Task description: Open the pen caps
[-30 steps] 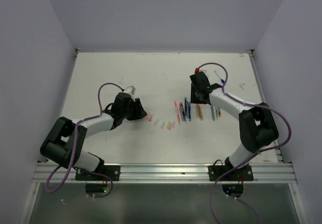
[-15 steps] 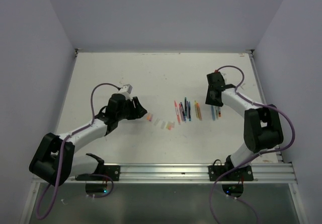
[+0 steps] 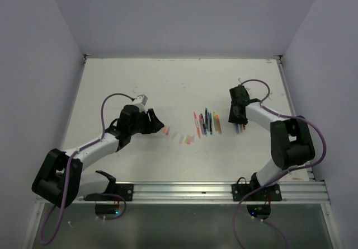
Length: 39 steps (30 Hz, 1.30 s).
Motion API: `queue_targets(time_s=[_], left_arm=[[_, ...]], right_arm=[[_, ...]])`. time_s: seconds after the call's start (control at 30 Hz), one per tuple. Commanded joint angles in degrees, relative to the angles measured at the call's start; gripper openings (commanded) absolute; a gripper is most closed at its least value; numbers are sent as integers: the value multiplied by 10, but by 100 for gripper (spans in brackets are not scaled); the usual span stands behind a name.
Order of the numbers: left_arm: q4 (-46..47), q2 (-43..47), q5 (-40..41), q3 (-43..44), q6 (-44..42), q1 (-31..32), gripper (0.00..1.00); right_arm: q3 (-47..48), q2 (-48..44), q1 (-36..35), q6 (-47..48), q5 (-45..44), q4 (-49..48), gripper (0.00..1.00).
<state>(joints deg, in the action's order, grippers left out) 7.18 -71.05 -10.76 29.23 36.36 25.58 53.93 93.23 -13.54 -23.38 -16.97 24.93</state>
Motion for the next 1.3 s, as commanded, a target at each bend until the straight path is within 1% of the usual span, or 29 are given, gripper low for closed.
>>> queue_targets(time_s=[0.0, 0.1, 0.2, 0.23, 0.27, 0.3, 0.4, 0.53, 0.57, 0.67, 0.7, 0.77, 0.8, 0.87, 0.9, 0.93, 1.0, 1.03, 1.07, 1.1, 1.13, 1.2, 1.27], left_arm=[[11, 14, -7, 0, -8, 2, 55], [6, 14, -7, 6, -10, 1, 55], [-1, 14, -4, 14, -13, 2, 55], [-4, 15, -4, 16, -15, 2, 55], [-6, 15, -3, 19, -15, 2, 55], [-8, 16, -2, 20, -16, 2, 55], [-9, 18, -4, 23, -13, 2, 55], [-9, 16, -18, 37, -7, 2, 55], [-8, 16, -22, 45, -4, 2, 55], [-3, 7, -46, 61, 4, 2, 56], [9, 2, -65, 66, 9, 2, 56], [26, -2, -84, 71, 28, 2, 57], [51, -7, -107, 71, 37, 2, 58], [75, -15, -130, 72, 63, 2, 59], [103, -25, -152, 73, 71, 2, 59], [116, -31, -163, 73, 80, 2, 60], [153, -49, -183, 73, 100, 2, 60], [163, -54, -194, 72, 107, 2, 60], [174, -59, -200, 69, 121, 2, 60], [200, -67, -212, 65, 129, 2, 60], [209, -71, -217, 63, 136, 2, 60], [230, -79, -228, 58, 151, 3, 60], [240, -82, -230, 53, 161, 3, 60]], right_arm=[[-13, -2, -2, -3, 22, -29, 37], [-22, 7, -1, -5, 31, -42, 33], [-29, 12, -1, -6, 35, -49, 26], [-30, 13, -1, -6, 35, -52, 19], [-30, 13, -1, -6, 34, -53, 16], [-30, 11, -1, -5, 35, -53, 9], [-20, 11, -1, -1, 26, -50, 0], [0, -13, -12, 9, 23, -32, 0], [12, -33, -22, 10, 19, -26, 0], [25, -75, -36, 14, 45, -15, 0], [28, -84, -46, 16, 79, -20, 0], [28, -103, -56, 16, 119, -31, 0], [22, -117, -68, 16, 147, -48, 0], [16, -125, -83, 13, 219, -67, 0], [9, -126, -98, 11, 245, -91, 0], [5, -125, -104, 3, 307, -107, 0], [-21, -125, -113, -14, 368, -150, 0], [-31, -122, -116, -24, 401, -199, 0], [-41, -119, -118, -46, 448, -223, 0], [-55, -117, -125, -55, 474, -266, 0], [-60, -111, -128, -70, 502, -282, 0], [-75, -108, -136, -83, 517, -325, 0], [-84, -106, -140, -100, 531, -346, 0]])
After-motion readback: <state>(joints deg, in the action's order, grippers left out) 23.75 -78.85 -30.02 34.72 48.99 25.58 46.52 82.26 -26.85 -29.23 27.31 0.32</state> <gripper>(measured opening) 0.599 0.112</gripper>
